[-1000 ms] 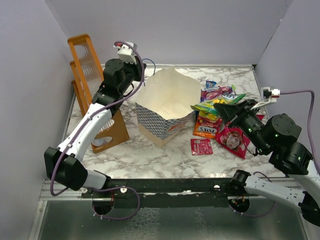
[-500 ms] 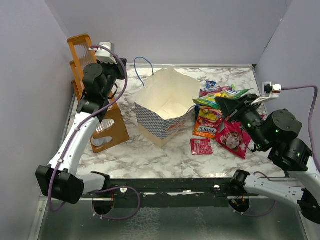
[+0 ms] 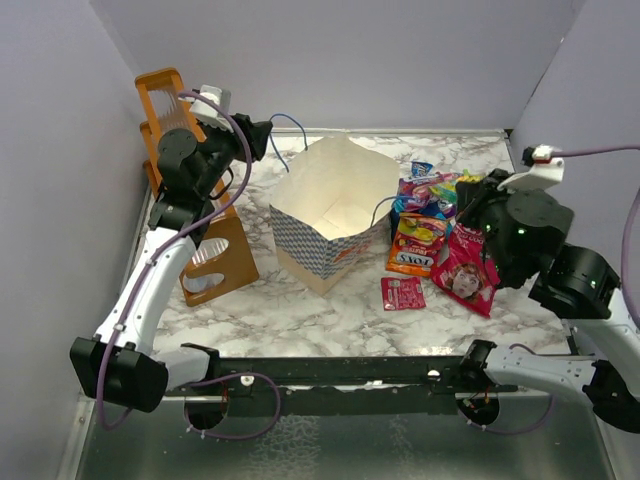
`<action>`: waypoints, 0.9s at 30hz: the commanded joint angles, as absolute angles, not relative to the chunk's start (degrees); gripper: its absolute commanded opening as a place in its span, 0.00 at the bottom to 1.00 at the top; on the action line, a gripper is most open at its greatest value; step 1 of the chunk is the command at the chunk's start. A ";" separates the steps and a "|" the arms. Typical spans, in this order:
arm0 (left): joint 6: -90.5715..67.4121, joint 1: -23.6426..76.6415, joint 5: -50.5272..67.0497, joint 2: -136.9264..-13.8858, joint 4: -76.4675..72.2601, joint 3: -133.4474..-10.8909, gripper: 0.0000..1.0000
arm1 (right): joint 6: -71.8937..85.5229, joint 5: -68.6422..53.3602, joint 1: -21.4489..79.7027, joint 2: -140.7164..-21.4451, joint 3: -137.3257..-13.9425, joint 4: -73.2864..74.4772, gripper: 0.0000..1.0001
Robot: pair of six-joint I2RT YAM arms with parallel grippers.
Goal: Take the snacks out of the paper bag
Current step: Place the snack at the center of the board.
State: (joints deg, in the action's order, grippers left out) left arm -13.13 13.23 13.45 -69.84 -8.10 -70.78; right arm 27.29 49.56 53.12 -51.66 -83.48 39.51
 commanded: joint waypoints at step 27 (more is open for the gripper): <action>-15.44 12.50 18.06 -65.31 -12.39 -68.20 0.71 | 56.42 22.97 53.09 -49.55 -35.33 26.82 0.13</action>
